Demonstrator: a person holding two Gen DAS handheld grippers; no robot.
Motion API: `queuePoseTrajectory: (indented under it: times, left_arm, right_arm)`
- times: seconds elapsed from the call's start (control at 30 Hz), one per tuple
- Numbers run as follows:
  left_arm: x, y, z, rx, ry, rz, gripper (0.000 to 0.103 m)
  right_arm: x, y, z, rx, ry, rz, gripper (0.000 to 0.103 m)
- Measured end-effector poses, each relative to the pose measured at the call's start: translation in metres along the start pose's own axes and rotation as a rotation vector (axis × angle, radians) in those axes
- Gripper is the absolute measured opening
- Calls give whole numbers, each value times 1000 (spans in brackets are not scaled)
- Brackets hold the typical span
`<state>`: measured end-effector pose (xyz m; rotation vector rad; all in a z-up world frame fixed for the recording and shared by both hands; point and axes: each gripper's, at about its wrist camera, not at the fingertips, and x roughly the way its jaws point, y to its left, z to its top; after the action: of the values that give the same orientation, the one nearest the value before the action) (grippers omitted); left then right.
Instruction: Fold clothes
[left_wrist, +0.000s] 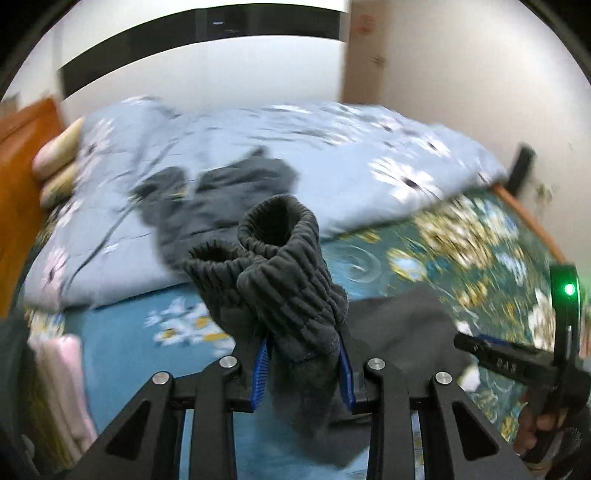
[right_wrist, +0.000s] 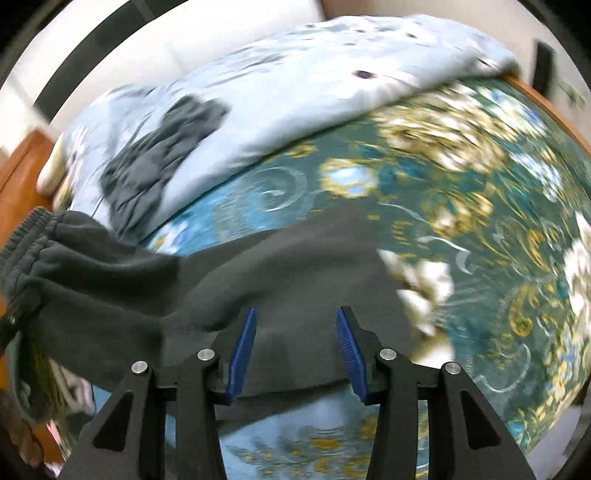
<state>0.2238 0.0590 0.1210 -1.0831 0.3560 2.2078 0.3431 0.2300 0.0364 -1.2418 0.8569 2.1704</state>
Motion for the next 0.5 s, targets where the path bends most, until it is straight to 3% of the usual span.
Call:
queuePoseTrajectory:
  times: [0.2, 0.37, 0.43, 0.5]
  left_arm:
    - [60, -96, -24, 201, 117, 2, 33]
    - [89, -128, -41, 291, 185, 6, 33]
    - [87, -130, -43, 291, 184, -11, 37]
    - [80, -131, -43, 279, 178, -42, 55]
  right_arm:
    - [-17, -74, -3, 179, -25, -17, 46]
    - [-43, -124, -18, 233, -40, -77, 46]
    - [-53, -137, -25, 242, -43, -96, 46]
    - [-60, -141, -30, 240, -44, -105, 46]
